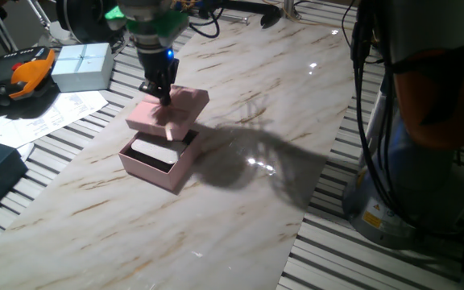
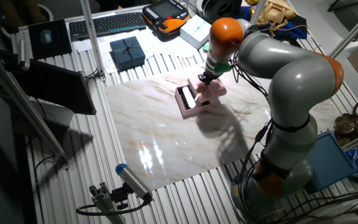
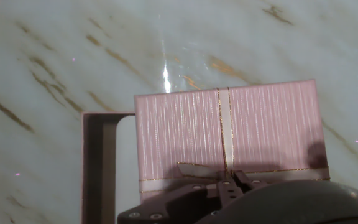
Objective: Open a box
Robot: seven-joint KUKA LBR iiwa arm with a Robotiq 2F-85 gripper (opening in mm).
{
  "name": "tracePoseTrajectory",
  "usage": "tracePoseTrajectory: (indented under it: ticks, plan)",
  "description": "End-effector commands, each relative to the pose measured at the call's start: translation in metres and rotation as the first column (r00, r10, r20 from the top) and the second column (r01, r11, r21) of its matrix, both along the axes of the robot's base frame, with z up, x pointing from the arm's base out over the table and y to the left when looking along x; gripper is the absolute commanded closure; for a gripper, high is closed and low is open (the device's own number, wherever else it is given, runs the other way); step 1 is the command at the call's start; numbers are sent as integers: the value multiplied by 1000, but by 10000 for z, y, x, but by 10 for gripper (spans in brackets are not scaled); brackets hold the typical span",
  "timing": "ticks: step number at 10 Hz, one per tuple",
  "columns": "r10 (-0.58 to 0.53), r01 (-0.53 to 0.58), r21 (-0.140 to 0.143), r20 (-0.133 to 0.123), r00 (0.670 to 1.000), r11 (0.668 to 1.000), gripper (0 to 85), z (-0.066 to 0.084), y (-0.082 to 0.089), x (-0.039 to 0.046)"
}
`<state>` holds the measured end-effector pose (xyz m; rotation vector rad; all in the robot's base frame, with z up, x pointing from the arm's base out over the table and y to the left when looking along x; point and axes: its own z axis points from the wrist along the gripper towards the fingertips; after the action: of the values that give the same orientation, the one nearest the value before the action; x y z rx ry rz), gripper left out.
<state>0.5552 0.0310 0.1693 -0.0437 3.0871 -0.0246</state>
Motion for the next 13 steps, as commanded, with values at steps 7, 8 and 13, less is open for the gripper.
tracePoseTrajectory:
  ticks: [7, 8, 13]
  plan:
    - [40, -40, -13, 3, 999, 999, 850, -22, -443, -116]
    - [46, -46, -15, 0, 999, 999, 850, -25, -485, -130]
    - [43, -43, 14, -16, 999, 999, 850, -42, -572, -184]
